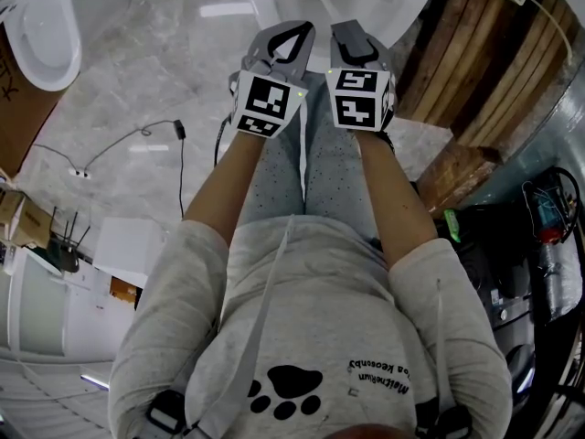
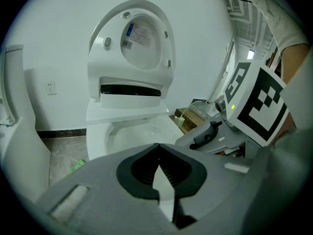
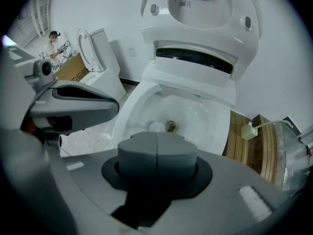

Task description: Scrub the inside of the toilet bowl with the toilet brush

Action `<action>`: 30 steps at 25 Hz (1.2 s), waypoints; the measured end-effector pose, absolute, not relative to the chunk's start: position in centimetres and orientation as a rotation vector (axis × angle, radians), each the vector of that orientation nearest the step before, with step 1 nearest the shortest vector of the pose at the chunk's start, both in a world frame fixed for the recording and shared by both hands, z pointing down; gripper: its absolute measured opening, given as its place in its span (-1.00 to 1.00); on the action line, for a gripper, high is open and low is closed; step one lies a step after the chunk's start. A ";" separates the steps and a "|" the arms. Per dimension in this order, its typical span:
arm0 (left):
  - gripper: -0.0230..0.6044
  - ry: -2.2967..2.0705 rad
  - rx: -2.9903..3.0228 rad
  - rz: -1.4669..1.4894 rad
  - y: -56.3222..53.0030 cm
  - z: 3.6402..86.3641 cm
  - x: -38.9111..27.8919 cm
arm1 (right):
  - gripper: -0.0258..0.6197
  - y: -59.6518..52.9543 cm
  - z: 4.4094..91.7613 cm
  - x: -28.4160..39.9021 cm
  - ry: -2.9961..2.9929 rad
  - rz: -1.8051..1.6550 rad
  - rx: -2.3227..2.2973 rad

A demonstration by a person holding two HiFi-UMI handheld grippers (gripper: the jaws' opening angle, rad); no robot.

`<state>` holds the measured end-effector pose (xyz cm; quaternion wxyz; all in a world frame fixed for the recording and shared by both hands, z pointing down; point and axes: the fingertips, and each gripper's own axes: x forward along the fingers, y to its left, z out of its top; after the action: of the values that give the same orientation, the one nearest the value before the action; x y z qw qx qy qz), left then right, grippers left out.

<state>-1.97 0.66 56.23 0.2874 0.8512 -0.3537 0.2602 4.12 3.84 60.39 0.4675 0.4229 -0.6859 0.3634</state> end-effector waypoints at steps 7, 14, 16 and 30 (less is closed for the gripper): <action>-0.93 -0.953 2.266 0.693 -0.6 56.3 -1.6 | -0.45 1.6 60.8 4.2 -1.708 0.864 1.024; -0.93 -0.958 2.265 0.688 -2.1 56.0 -1.3 | -0.45 -0.4 61.2 4.2 -1.717 0.854 1.015; -0.93 -0.960 2.265 0.689 -2.5 56.0 -1.2 | -0.45 -0.8 61.3 4.2 -1.715 0.854 1.013; -0.93 -0.969 2.249 0.689 -4.5 56.1 -0.2 | -0.45 -4.3 62.3 5.4 -1.704 0.862 1.018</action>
<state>-0.16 -4.53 56.07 0.2944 0.8448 -0.3642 0.2590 5.44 -4.30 62.31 0.4695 0.4155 -0.6953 0.3515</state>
